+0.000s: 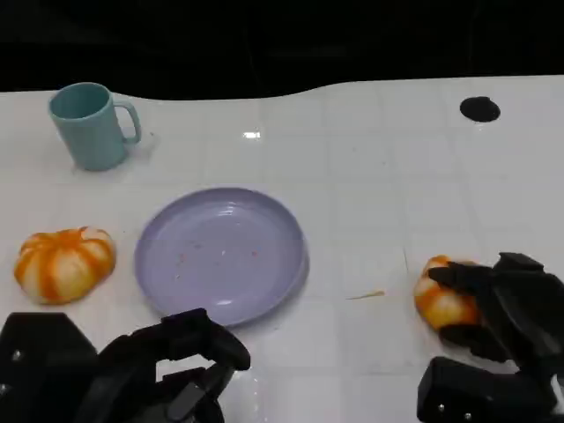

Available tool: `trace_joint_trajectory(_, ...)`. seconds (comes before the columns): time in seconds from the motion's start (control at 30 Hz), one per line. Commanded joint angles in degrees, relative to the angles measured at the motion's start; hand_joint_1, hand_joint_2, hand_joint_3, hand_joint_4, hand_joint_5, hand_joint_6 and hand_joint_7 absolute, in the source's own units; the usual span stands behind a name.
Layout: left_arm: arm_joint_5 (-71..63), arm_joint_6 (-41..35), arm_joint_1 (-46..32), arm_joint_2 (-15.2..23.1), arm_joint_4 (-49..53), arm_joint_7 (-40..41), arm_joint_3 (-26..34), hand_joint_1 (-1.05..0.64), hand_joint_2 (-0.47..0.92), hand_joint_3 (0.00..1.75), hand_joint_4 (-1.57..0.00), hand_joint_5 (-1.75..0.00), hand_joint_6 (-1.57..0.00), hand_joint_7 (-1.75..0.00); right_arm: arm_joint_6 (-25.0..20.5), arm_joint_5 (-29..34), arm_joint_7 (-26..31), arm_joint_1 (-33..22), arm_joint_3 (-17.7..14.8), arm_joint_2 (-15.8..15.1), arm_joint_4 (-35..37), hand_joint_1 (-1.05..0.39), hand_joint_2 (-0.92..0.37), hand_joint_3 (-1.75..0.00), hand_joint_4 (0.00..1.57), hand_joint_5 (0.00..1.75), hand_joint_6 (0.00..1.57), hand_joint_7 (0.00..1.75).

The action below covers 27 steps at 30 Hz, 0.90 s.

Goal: Grasp the bread from the table and place it into the plate.

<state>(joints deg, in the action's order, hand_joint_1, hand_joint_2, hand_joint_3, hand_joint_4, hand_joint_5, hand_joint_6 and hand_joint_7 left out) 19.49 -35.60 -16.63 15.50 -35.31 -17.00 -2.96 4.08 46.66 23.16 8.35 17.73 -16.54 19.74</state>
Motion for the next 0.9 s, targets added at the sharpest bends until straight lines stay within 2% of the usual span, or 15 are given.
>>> trace_joint_trajectory(0.03, -0.18, -0.16, -0.17, 0.24, -0.53, 0.49, 0.13, -0.36, 0.92, 0.55, -0.65, -1.75, -0.61, -1.43, 1.26, -0.53, 2.5, 1.08, -0.34, -1.02, 0.45, -0.13, -0.57, -0.7, 0.88, 1.75, 0.94, 1.03)
trace_joint_trajectory(0.13, -0.24, -0.27, -0.24, 0.15, -0.65, 0.59, 0.02, -0.35, 0.92, 0.55, -0.65, -1.75, -0.61, -1.42, 1.34, -0.25, 3.25, 1.26, 0.09, -1.06, 0.38, -0.13, -0.53, -0.72, 0.89, 1.75, 0.98, 0.94)
trace_joint_trajectory(0.27, -0.53, 0.05, -0.05, 0.08, -0.25, 0.54, -0.22, -0.35, 0.92, 0.55, -0.65, -1.75, -0.61, -1.42, 1.14, -0.67, 2.98, 1.48, 0.29, -0.56, -0.47, -0.11, -0.51, -0.76, 0.88, 1.75, 1.0, 0.94)
trace_joint_trajectory(0.3, -0.5, 0.01, 0.0, 0.02, -0.19, 0.56, -0.25, -0.35, 0.92, 0.55, -0.65, -1.75, -0.61, -1.42, 1.96, -1.28, 3.18, 1.64, 0.24, -0.39, -0.4, -0.1, -0.49, -0.78, 0.88, 1.75, 0.99, 0.96)
trace_joint_trajectory(0.4, -0.53, -0.21, 0.02, -0.09, -0.31, 0.72, -0.36, -0.35, 0.92, 0.55, -0.65, -1.75, -0.61, -1.42, 3.79, -2.21, 3.73, 2.29, 0.45, 0.23, -0.62, -0.09, -0.46, -0.84, 0.87, 1.75, 1.01, 0.85)
trace_joint_trajectory(0.43, -0.64, -0.2, 0.01, -0.11, -0.35, 0.82, -0.45, -0.35, 0.92, 0.55, -0.65, -1.75, -0.61, -1.42, 4.35, -2.62, 3.72, 2.57, 0.51, 0.69, -0.69, -0.09, -0.46, -0.84, 0.88, 1.75, 0.96, 1.01)
trace_joint_trajectory(0.47, -0.73, -0.2, -0.01, -0.14, -0.36, 0.91, -0.53, -0.34, 0.92, 0.55, -0.65, -1.75, -0.61, -1.42, 4.77, -3.18, 3.42, 2.81, 0.54, 1.2, -0.78, -0.08, -0.47, -0.81, 0.89, 1.75, 0.82, 1.36)
trace_joint_trajectory(0.5, -0.79, -0.16, -0.06, -0.13, -0.34, 0.96, -0.61, -0.34, 0.92, 0.56, -0.65, -1.75, -0.61, -1.42, 4.86, -4.63, 1.98, 2.95, 0.46, 2.2, -1.4, -0.08, -0.47, -0.81, 0.9, 1.75, 0.77, 1.5)
trace_joint_trajectory(0.53, -0.84, -0.1, -0.09, -0.08, -0.31, 0.98, -0.68, -0.34, 0.92, 0.56, -0.65, -1.75, -0.61, -1.42, 4.77, -5.99, 0.53, 3.01, 0.37, 3.02, -2.04, -0.07, -0.48, -0.87, 0.9, 1.75, 0.73, 1.64)
trace_joint_trajectory(0.57, -0.95, 0.07, -0.15, 0.02, -0.28, 0.94, -0.76, -0.34, 0.92, 0.56, -0.65, -1.75, -0.61, -1.42, 4.44, -8.12, -1.57, 2.96, 0.15, 4.16, -3.08, -0.08, -0.49, -0.91, 0.89, 1.75, 0.72, 1.66)
trace_joint_trajectory(0.63, -0.98, 0.12, -0.27, 0.03, -0.33, 0.94, -0.8, -0.34, 0.92, 0.56, -0.64, -1.75, -0.6, -1.43, 3.89, -11.8, -4.96, 2.78, -0.28, 6.0, -4.94, -0.08, -0.47, -1.03, 0.88, 1.75, 0.76, 1.51)
trace_joint_trajectory(0.7, -1.05, 0.3, -0.53, -0.09, -0.44, 0.92, -0.85, -0.34, 0.92, 0.56, -0.64, -1.75, -0.6, -1.43, 3.21, -15.03, -7.73, 3.21, -0.47, 8.29, -6.23, -0.08, -0.47, -1.08, 0.88, 1.75, 0.77, 1.45)
trace_joint_trajectory(0.77, -1.14, 0.39, -0.8, -0.15, -0.65, 0.83, -0.9, -0.33, 0.92, 0.57, -0.64, -1.75, -0.6, -1.43, 3.04, -16.57, -8.96, 4.25, -0.26, 10.22, -6.38, -0.09, -0.42, -1.19, 0.9, 1.75, 0.76, 1.46)
trace_joint_trajectory(0.9, -1.02, 0.12, -1.05, -0.34, -1.08, 0.86, -0.95, -0.33, 0.92, 0.57, -0.64, -1.75, -0.59, -1.43, 2.58, -17.17, -10.45, 6.97, 0.51, 13.01, -5.41, -0.12, -0.38, -1.29, 0.94, 1.75, 0.74, 1.53)
